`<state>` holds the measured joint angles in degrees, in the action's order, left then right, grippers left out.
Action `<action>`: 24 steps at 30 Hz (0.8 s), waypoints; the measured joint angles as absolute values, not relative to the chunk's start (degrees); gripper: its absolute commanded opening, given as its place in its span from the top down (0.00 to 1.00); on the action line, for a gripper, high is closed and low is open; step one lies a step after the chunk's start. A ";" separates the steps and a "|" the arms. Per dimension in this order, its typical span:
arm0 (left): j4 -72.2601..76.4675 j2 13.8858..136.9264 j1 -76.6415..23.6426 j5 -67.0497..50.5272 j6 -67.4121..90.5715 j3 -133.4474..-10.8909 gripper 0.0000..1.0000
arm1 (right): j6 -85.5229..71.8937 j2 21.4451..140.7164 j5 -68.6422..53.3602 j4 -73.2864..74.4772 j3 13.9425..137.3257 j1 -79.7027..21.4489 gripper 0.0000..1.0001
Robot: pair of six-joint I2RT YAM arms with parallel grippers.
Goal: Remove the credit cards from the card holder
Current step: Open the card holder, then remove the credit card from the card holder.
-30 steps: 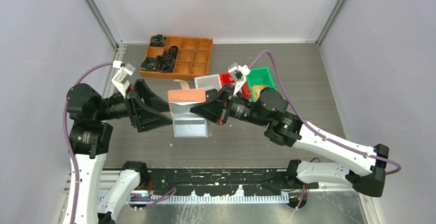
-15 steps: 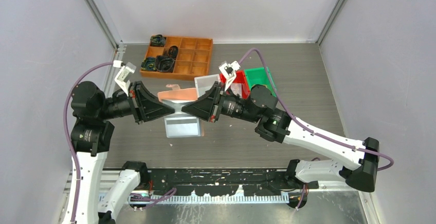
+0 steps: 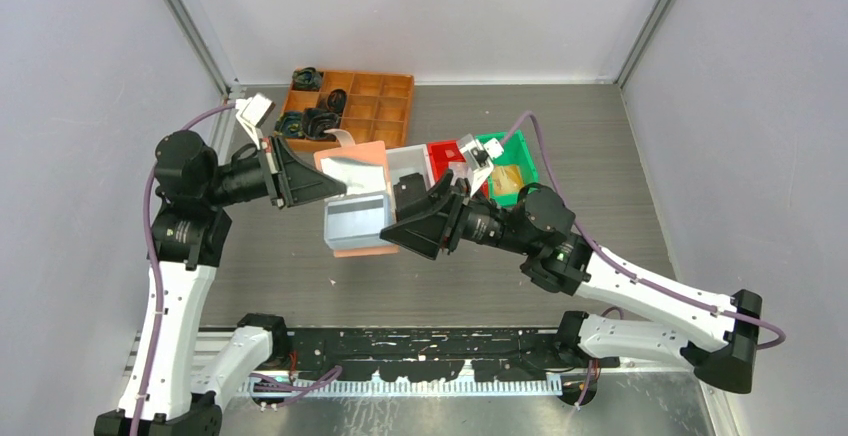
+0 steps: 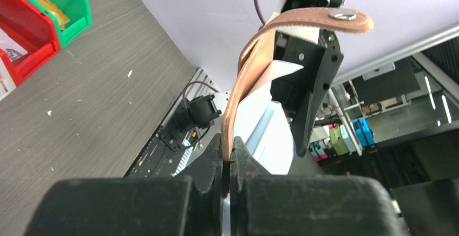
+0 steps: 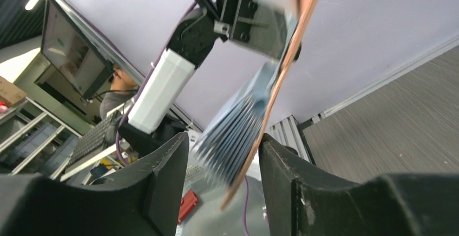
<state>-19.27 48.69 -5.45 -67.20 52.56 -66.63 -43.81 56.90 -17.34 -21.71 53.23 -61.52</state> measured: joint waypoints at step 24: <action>-17.58 49.12 -4.82 -63.00 59.42 -68.45 1.00 | -38.11 55.99 -7.79 -17.52 49.95 -62.22 0.60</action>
